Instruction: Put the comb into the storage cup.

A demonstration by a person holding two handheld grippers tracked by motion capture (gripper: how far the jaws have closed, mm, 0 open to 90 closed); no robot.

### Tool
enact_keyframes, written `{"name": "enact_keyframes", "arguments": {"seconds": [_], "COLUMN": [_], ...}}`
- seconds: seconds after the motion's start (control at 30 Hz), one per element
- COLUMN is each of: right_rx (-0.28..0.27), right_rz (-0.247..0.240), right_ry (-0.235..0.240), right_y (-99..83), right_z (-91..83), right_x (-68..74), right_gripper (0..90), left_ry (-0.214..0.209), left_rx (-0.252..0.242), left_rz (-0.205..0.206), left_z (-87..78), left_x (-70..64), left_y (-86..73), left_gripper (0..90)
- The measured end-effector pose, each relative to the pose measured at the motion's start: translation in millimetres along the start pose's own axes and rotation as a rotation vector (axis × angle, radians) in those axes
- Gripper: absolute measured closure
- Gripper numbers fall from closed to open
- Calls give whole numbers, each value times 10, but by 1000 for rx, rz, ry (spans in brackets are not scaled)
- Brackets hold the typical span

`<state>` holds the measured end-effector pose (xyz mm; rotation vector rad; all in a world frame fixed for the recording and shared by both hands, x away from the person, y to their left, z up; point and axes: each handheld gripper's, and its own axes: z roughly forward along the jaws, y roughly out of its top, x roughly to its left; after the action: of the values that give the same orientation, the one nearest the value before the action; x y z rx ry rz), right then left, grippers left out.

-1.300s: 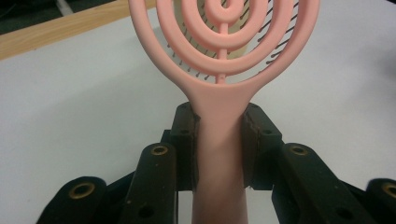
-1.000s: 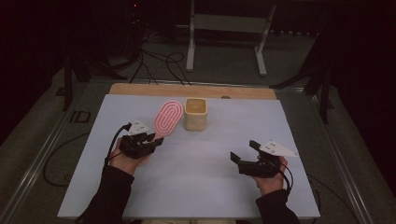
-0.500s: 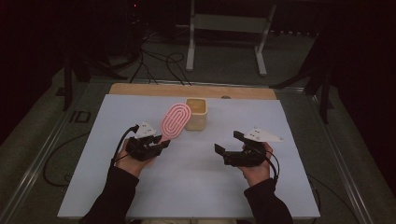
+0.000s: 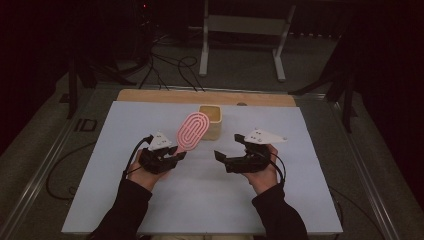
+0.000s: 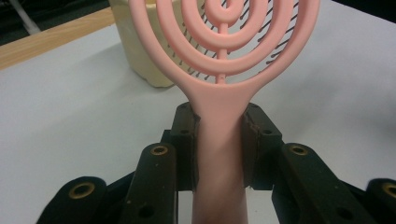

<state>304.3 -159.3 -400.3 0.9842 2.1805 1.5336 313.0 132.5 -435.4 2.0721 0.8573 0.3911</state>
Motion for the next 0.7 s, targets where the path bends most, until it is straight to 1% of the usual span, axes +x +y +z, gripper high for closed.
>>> {"name": "enact_keyframes", "arguments": {"seconds": [0.07,0.27,0.43,0.53,0.7], "right_rx": [-2,-2,-7,-8,-6], "right_rz": [-6,16,16,28,42], "right_ry": [-2,16,25,33,50], "right_y": [31,90,118,142,188], "right_z": [32,139,220,257,317], "right_x": [9,19,25,17,0], "right_gripper": [80,80,80,80,81], "left_ry": [-2,-8,-22,-27,-41], "left_rx": [-6,-11,-19,-13,-27], "left_rz": [-5,3,23,37,49], "left_z": [14,21,33,41,53], "left_x": [-14,-39,-78,-99,-125], "left_y": [-1,2,8,15,12], "left_gripper": [701,701,701,701,701]}}
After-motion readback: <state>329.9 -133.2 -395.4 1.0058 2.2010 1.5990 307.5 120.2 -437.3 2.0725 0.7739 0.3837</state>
